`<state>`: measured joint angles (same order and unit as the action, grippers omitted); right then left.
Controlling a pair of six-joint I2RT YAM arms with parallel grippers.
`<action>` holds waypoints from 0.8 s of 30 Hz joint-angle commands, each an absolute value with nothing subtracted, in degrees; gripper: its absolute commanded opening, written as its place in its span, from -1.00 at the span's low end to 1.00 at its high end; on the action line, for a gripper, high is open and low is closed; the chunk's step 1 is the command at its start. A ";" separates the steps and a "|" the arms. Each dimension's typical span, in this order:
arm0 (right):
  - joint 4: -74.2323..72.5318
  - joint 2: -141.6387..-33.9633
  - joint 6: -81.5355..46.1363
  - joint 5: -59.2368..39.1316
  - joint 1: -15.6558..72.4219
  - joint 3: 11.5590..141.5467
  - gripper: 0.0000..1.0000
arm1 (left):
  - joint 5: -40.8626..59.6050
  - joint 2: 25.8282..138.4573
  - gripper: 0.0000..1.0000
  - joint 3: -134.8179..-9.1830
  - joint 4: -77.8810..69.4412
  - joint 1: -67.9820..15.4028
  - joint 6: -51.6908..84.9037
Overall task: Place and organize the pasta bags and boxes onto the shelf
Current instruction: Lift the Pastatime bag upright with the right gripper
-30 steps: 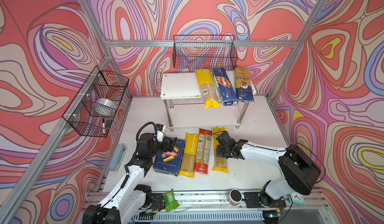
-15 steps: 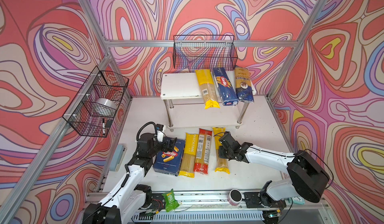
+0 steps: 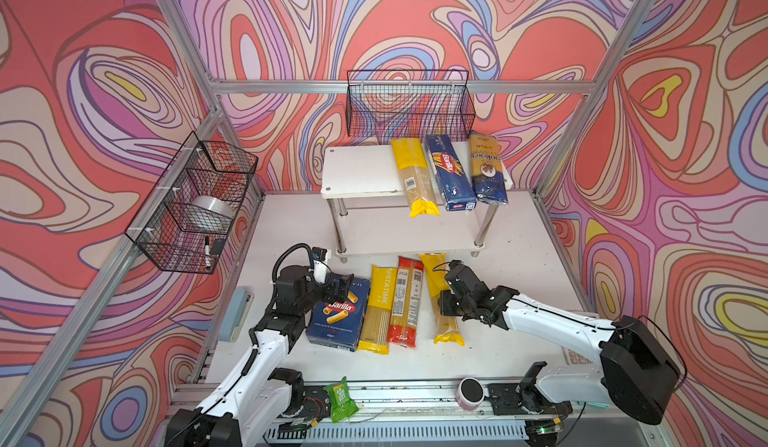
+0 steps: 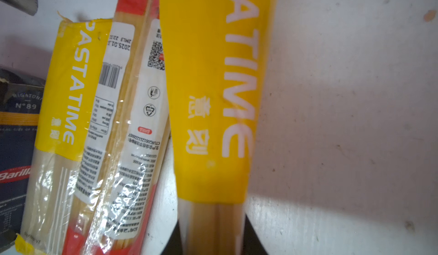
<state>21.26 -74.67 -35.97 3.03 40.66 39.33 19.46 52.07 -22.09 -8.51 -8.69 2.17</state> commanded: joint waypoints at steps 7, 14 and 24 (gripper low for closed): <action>13.90 -69.78 -29.34 0.16 42.40 46.07 -1.00 | 19.40 50.54 1.00 -22.32 -8.00 -8.62 2.29; 14.96 -68.89 -27.34 0.29 42.88 49.14 -1.00 | 19.74 51.06 1.00 -22.52 -7.95 -8.70 2.13; 16.21 -68.82 -19.54 -3.52 47.79 55.19 -1.00 | 19.68 50.71 1.00 -22.35 -8.00 -8.69 2.21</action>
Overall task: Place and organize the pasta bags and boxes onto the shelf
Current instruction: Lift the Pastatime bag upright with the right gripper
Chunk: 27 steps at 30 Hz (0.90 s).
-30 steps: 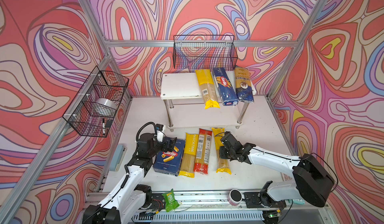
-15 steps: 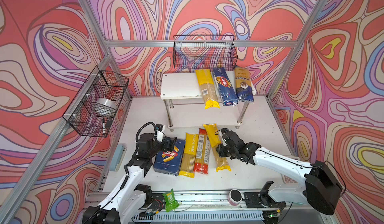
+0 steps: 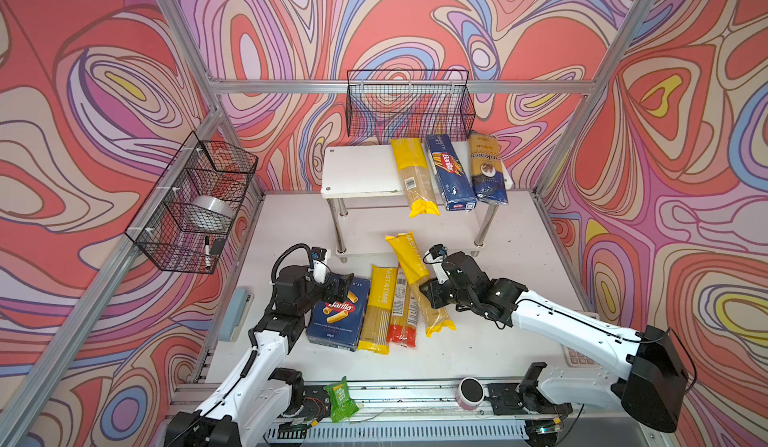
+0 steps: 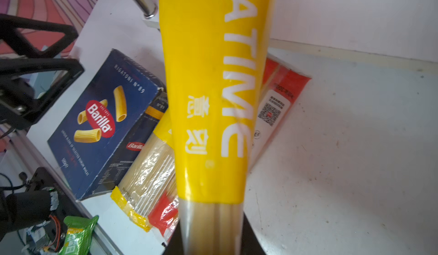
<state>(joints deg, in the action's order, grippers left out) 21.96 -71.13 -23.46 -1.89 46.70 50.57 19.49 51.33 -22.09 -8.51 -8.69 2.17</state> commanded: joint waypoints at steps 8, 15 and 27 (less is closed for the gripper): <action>16.17 -69.25 -16.00 -4.97 49.82 59.12 -1.00 | 19.51 49.86 1.00 -21.93 -8.07 -8.70 2.21; 17.67 -71.57 -13.04 -6.26 51.43 64.09 -1.00 | 18.82 47.30 1.00 -20.44 -8.66 -8.69 2.59; 22.86 -75.81 -7.23 -6.87 53.23 76.05 -1.00 | 17.99 45.31 1.00 -19.36 -8.96 -8.62 2.86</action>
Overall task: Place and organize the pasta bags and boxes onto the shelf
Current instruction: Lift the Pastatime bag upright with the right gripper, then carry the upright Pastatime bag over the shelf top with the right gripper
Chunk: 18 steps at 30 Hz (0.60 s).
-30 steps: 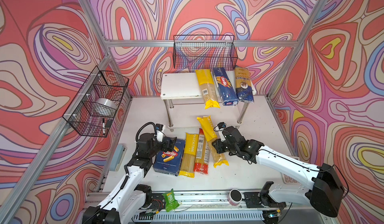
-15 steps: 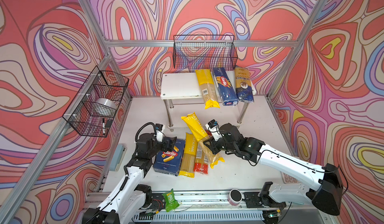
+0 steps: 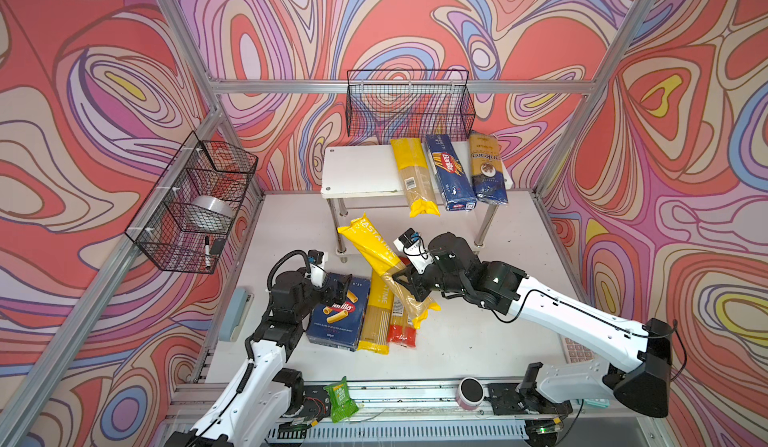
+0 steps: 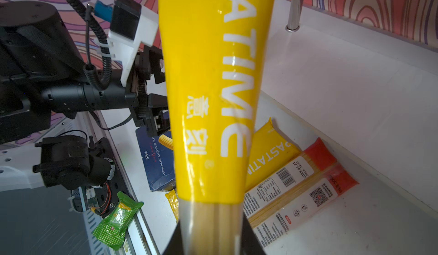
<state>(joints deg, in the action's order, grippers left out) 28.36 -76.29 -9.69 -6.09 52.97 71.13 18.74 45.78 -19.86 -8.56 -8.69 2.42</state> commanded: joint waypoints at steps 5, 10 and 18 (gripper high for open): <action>27.58 -80.12 -6.92 -5.90 53.23 83.68 -1.00 | 18.43 46.10 1.00 -19.76 -8.89 -8.66 2.73; 33.65 -85.53 -7.75 -4.75 53.21 93.33 -1.00 | 18.68 46.14 1.00 -19.84 -8.88 -8.69 2.67; 41.61 -93.23 -7.65 0.06 53.22 108.18 -1.00 | 18.79 46.06 1.00 -19.77 -8.91 -8.70 2.55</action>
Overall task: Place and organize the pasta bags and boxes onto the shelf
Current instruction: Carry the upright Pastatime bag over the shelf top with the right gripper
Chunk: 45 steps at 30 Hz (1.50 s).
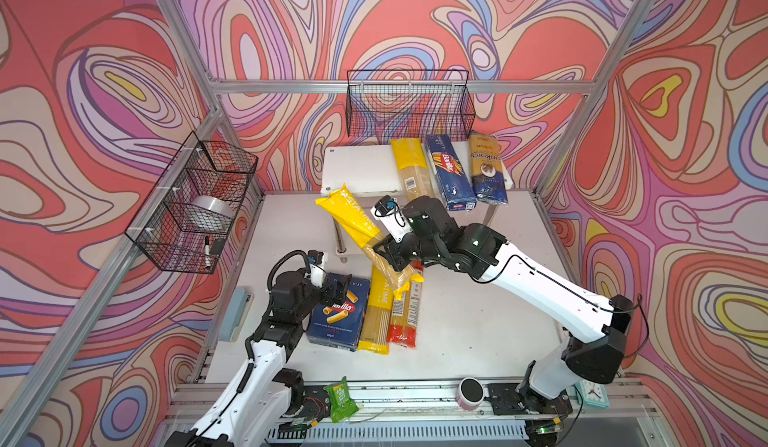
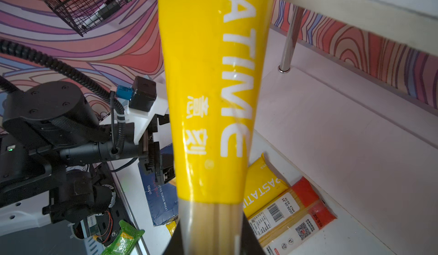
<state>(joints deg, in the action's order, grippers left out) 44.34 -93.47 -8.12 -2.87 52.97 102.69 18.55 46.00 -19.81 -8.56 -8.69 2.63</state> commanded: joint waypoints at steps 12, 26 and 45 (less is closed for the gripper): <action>50.13 -105.78 -7.68 3.62 50.10 131.15 -1.00 | 18.90 46.27 1.00 -19.87 -8.94 -8.66 2.56; 48.08 -112.79 -6.26 -0.62 43.58 142.50 -1.00 | 19.15 47.18 1.00 -20.35 -8.79 -8.69 2.47; 42.91 -118.08 -2.05 -1.32 41.29 149.05 -1.00 | 19.36 47.72 1.00 -20.63 -8.70 -8.68 2.38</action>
